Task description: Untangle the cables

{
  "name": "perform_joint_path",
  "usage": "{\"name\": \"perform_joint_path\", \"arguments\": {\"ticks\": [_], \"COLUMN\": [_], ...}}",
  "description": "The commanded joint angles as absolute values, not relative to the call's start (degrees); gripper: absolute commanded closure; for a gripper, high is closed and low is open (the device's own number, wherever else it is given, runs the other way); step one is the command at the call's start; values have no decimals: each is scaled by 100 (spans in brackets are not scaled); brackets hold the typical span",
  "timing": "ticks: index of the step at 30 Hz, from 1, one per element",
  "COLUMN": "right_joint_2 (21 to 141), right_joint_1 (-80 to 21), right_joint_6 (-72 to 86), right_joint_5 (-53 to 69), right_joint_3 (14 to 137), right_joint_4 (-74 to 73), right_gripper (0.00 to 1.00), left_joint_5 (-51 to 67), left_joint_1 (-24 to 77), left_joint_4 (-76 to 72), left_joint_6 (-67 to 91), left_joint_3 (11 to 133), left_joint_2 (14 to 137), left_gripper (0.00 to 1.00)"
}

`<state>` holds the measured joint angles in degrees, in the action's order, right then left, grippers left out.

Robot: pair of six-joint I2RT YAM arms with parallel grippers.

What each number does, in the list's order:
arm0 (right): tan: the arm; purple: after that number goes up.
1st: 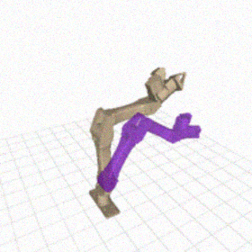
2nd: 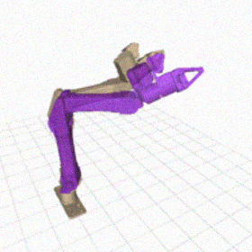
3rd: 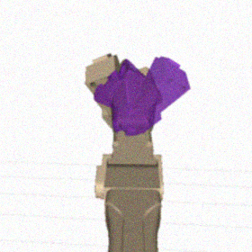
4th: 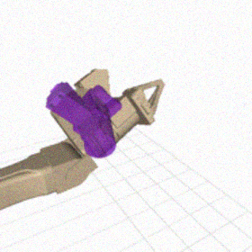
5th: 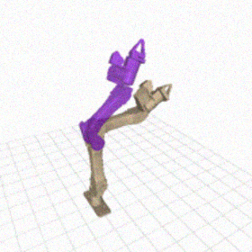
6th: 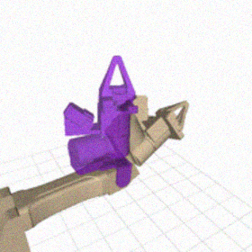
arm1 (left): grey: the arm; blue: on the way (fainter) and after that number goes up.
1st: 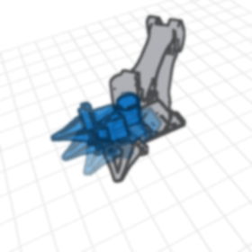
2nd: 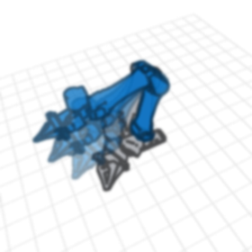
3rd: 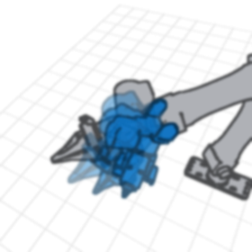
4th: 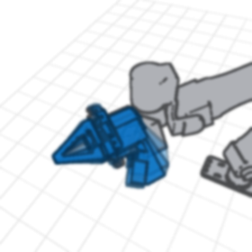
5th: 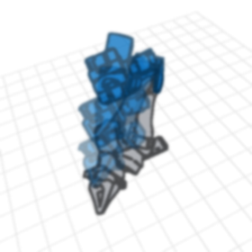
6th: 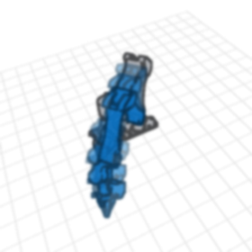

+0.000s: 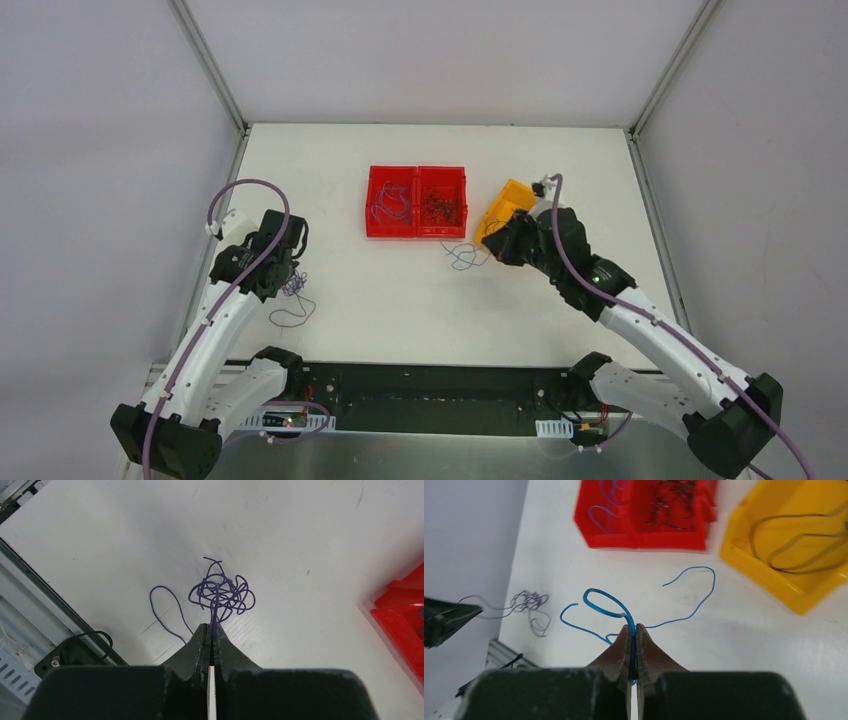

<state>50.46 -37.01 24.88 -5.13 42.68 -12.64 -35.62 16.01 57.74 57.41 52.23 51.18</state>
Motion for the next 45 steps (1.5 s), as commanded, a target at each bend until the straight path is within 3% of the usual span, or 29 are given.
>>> {"name": "perform_joint_path", "arguments": {"ticks": [1,15,21,24,34,45], "right_joint_2": [5763,8295,9449,10194,12464,13472], "right_joint_1": [-3978,-4017,-4086,-4216,-4454,-4911], "right_joint_6": [2070,1864,1639,1338,1135,436], "right_joint_5": [512,500,-302,-1010,-1640,-2421], "right_joint_3": [5322,7787,8535,9065,10694,12081], "right_joint_4": [-454,-295,-189,-439,-1390,-2538], "right_gripper": [100,100,100,100,100,99], "left_joint_5": [-3301,-2799,-2356,-2223,-1908,-1715], "left_joint_1": [1541,1538,1538,1538,1538,1538], "left_joint_4": [5534,5157,4869,4804,4673,4514], "left_joint_6": [5345,4758,4534,4494,4432,4238], "left_joint_3": [5168,4999,4929,4906,4804,4795], "left_joint_2": [4923,4642,4627,4629,4623,4709], "left_gripper": [100,100,100,100,100,100]}}
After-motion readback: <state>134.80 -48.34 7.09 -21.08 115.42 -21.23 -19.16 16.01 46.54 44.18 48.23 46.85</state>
